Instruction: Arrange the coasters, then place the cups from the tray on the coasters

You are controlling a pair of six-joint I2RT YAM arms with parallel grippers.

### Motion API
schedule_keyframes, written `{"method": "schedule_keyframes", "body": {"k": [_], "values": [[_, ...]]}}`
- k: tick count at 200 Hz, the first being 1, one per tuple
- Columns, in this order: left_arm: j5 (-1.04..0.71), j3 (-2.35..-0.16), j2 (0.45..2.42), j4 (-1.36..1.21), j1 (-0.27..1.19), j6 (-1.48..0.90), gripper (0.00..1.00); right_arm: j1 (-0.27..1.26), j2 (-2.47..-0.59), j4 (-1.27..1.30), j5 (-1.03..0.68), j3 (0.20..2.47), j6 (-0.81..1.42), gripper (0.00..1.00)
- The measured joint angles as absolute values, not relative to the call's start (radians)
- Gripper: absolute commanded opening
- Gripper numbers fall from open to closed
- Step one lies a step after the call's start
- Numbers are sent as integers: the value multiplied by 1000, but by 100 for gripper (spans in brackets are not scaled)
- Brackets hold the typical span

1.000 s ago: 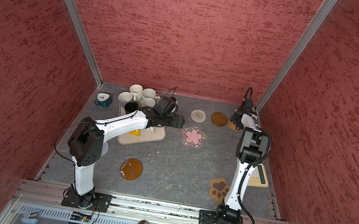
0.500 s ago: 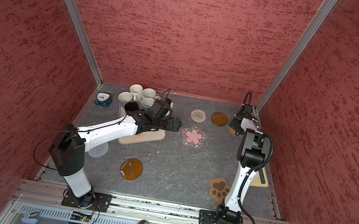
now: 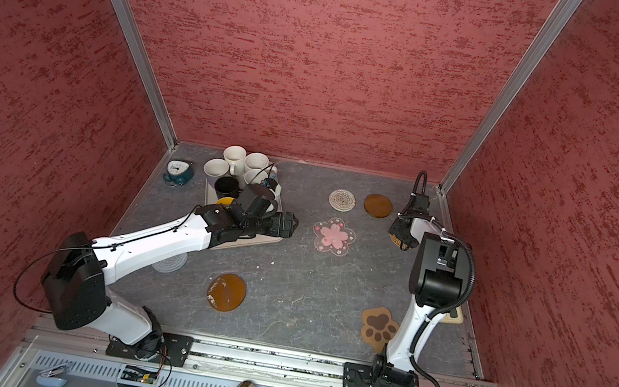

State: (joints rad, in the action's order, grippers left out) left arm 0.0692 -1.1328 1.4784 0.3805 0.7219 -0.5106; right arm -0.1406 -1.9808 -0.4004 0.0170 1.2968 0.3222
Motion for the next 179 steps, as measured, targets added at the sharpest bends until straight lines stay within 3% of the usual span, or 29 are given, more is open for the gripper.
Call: {"method": "schedule_keyframes", "body": {"k": [100, 179], "values": [[70, -992, 1366, 373, 736, -537, 100, 14, -1807, -326, -25, 1053, 379, 57], [70, -948, 1354, 358, 736, -546, 100, 58, -1797, -304, -38, 1037, 416, 60]]}}
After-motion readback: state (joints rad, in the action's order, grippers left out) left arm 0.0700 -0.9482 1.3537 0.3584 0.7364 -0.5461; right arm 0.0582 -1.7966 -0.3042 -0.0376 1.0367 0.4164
